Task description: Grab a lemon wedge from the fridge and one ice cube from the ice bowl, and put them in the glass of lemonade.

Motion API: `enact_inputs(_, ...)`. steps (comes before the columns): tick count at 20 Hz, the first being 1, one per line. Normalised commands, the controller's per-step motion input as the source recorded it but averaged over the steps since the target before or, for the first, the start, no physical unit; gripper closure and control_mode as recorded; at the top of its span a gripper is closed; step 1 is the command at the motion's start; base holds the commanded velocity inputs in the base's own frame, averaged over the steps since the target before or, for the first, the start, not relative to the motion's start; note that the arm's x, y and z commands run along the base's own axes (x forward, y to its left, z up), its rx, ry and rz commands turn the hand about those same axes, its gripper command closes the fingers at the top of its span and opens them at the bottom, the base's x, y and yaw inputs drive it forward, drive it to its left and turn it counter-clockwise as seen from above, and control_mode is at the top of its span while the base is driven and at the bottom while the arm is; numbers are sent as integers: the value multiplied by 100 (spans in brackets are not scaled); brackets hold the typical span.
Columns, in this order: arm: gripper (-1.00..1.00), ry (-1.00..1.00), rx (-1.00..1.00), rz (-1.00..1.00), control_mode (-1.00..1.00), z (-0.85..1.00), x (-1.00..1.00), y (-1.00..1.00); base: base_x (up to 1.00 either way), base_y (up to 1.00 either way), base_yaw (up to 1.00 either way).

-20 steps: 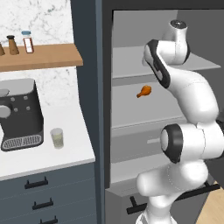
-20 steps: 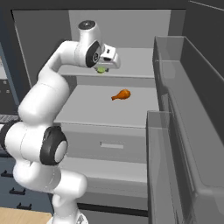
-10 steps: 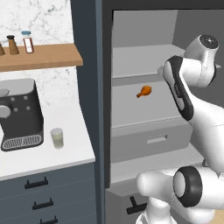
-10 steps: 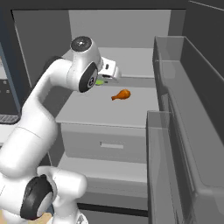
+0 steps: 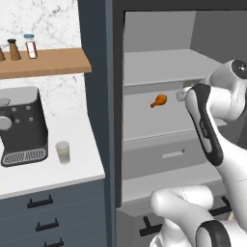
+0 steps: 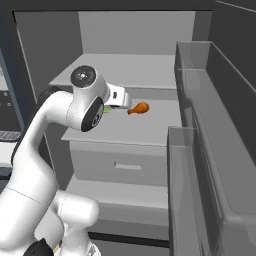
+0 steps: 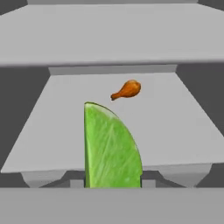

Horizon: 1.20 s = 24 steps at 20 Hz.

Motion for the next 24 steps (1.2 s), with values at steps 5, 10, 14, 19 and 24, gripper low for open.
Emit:
enact_inputs(5, 100, 0, 0, 8, -100, -6, -7, 9, 0, 0, 0)
enact_inputs(10, 100, 1, -1, 6, -100, -11, -17, 19, 0, 0, 0)
enact_inputs(14, 100, 2, -4, 6, -100, -21, -42, 26, 0, 0, 0)
enact_inputs(19, 100, 0, 0, 0, 100, 0, 0, 0, -85, 15, 3)
enact_inputs(24, 100, 0, 0, 0, 100, 0, 0, 0, -100, 11, 2)
